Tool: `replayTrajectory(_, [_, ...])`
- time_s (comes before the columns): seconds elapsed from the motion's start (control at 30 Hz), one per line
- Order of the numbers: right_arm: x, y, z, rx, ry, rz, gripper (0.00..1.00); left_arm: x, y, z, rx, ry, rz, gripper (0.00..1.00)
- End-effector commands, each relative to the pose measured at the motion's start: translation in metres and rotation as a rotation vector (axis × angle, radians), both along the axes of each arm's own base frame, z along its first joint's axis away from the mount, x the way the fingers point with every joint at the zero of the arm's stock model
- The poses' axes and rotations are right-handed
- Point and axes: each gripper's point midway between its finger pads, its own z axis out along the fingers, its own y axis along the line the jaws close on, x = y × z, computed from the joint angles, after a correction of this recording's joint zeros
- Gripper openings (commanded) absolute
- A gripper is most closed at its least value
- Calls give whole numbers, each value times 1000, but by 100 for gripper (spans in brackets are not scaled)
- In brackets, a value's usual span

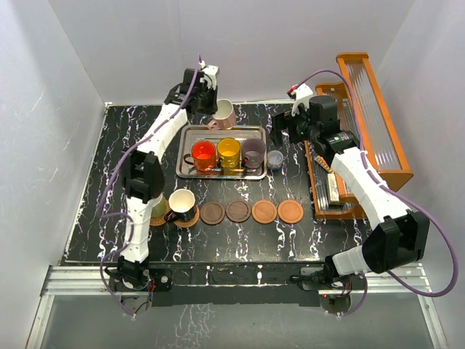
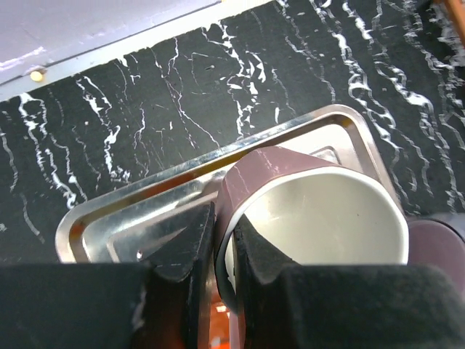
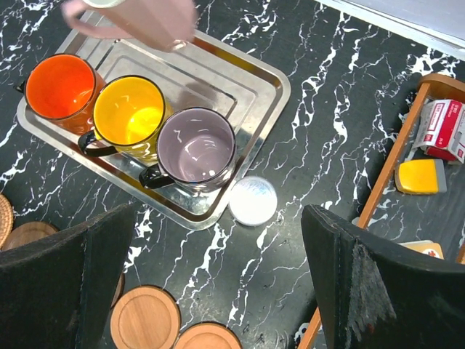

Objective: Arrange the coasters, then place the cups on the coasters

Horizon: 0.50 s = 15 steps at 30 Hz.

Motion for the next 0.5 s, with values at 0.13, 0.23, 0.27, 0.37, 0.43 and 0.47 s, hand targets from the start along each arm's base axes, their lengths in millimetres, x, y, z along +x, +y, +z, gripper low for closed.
replayTrajectory(0.13, [7, -18, 41, 63, -113, -48, 98, -88, 2, 140, -81, -174, -75, 0])
replayTrajectory(0.23, [9, -22, 41, 69, -111, -56, 98, -125, -4, 136, -48, -154, -109, 0])
replayTrajectory(0.27, [9, -24, 41, 68, -110, -59, 98, -136, -6, 132, -36, -144, -120, 0])
replayTrajectory(0.37, [11, -27, 41, 66, -111, -67, 98, -170, -9, 120, -2, -100, -145, 0])
replayTrajectory(0.43, [12, -28, 40, 63, -110, -70, 98, -191, -12, 109, 9, -56, -160, 0])
replayTrajectory(0.47, [12, -29, 39, 60, -108, -72, 98, -203, -14, 100, 14, -28, -170, 0])
